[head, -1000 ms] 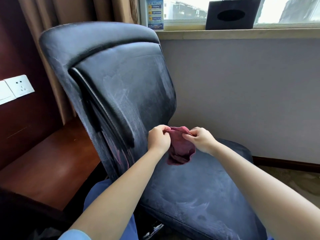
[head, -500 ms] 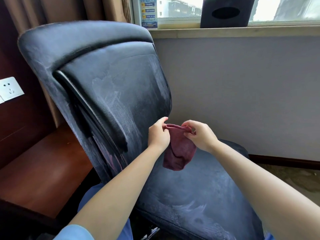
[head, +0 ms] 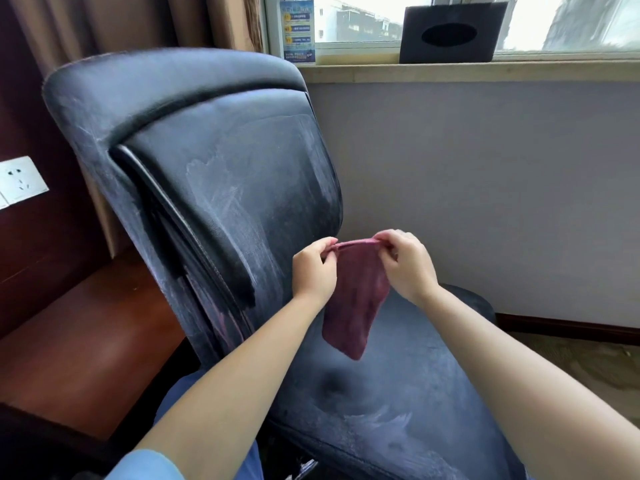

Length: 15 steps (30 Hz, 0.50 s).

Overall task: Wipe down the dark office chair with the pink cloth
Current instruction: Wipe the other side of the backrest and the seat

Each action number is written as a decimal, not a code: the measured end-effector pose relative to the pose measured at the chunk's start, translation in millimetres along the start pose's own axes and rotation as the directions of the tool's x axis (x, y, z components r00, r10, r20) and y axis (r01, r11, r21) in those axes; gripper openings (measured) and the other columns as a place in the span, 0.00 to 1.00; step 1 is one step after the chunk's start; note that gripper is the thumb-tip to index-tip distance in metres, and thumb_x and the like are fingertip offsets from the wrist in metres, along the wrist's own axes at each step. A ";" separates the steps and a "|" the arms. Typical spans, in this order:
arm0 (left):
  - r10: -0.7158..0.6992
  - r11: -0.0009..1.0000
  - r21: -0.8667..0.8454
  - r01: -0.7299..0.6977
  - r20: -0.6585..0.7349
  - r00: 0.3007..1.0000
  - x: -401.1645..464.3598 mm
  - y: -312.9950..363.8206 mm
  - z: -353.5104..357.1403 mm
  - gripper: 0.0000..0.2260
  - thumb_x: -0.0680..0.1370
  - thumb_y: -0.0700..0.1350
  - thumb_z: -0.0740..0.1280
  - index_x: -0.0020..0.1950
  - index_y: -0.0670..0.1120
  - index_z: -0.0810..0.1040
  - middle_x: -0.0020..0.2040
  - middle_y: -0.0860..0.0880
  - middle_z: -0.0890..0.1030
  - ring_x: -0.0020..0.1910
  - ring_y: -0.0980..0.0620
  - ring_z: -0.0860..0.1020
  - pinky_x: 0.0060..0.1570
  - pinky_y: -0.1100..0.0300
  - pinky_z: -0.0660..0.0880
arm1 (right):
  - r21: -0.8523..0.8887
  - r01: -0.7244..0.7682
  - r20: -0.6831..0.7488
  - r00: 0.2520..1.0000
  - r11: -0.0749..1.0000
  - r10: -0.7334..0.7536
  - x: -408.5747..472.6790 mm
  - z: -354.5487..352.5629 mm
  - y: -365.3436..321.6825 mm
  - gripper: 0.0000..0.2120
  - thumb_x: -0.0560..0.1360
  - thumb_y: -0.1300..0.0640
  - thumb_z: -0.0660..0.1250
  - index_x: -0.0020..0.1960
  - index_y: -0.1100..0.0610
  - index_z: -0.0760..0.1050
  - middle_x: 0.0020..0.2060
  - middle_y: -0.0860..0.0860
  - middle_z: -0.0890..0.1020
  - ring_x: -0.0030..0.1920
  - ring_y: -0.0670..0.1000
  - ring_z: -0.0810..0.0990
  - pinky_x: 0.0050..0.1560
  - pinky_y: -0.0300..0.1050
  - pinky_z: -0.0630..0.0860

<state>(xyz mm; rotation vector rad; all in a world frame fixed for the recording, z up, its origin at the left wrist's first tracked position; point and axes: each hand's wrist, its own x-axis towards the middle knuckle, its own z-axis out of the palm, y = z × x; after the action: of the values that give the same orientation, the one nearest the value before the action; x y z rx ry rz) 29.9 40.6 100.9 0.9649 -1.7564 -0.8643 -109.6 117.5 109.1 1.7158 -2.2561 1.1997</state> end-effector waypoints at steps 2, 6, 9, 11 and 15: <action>-0.001 1.000 0.013 0.001 -0.001 1.000 3.3 -0.3 -0.3 0.11 0.77 0.35 0.65 0.57 0.40 0.81 0.52 0.44 0.84 0.52 0.49 0.81 0.58 0.60 0.74 | -0.011 0.009 0.097 0.995 1.000 -0.008 2.0 0.5 -1.1 0.09 0.76 0.61 0.62 0.52 0.54 0.78 0.46 0.50 0.81 0.48 0.53 0.77 0.49 0.46 0.73; -0.013 0.997 0.080 0.009 0.047 0.999 7.1 -2.6 -3.8 0.12 0.78 0.38 0.65 0.60 0.43 0.80 0.54 0.46 0.83 0.54 0.50 0.80 0.59 0.60 0.74 | 0.036 -0.070 0.086 0.994 0.997 0.066 0.9 -2.9 3.3 0.05 0.77 0.55 0.64 0.50 0.54 0.78 0.40 0.48 0.81 0.42 0.52 0.79 0.45 0.45 0.75; -0.004 0.996 0.090 -0.007 0.116 0.993 7.0 -6.4 -2.6 0.14 0.78 0.37 0.64 0.63 0.44 0.78 0.56 0.46 0.82 0.54 0.48 0.81 0.58 0.54 0.76 | -0.068 -0.047 0.107 0.993 0.997 0.054 2.6 -7.0 7.4 0.11 0.78 0.49 0.63 0.47 0.56 0.79 0.39 0.51 0.82 0.42 0.54 0.79 0.44 0.47 0.76; 0.009 0.997 0.078 -0.022 0.172 0.985 5.7 -8.2 -1.7 0.16 0.79 0.36 0.62 0.65 0.44 0.76 0.58 0.46 0.81 0.54 0.48 0.81 0.55 0.50 0.78 | -0.199 -0.014 0.139 0.989 0.980 0.042 2.5 -7.8 9.0 0.17 0.79 0.46 0.60 0.45 0.59 0.78 0.39 0.54 0.82 0.41 0.58 0.79 0.43 0.49 0.76; -0.014 0.999 0.048 0.001 0.276 0.961 3.2 -10.2 1.6 0.17 0.79 0.31 0.57 0.64 0.42 0.77 0.60 0.45 0.79 0.50 0.48 0.81 0.45 0.62 0.81 | -0.147 0.016 0.198 0.980 0.989 0.013 0.9 -12.4 14.3 0.17 0.75 0.43 0.65 0.45 0.58 0.75 0.33 0.52 0.78 0.35 0.56 0.75 0.38 0.48 0.74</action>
<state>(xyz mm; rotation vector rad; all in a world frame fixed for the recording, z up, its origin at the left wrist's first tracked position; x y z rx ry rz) 30.0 33.4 92.8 0.9159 -2.0190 -1.0048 -126.7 125.4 110.5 1.8530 -2.3826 0.8696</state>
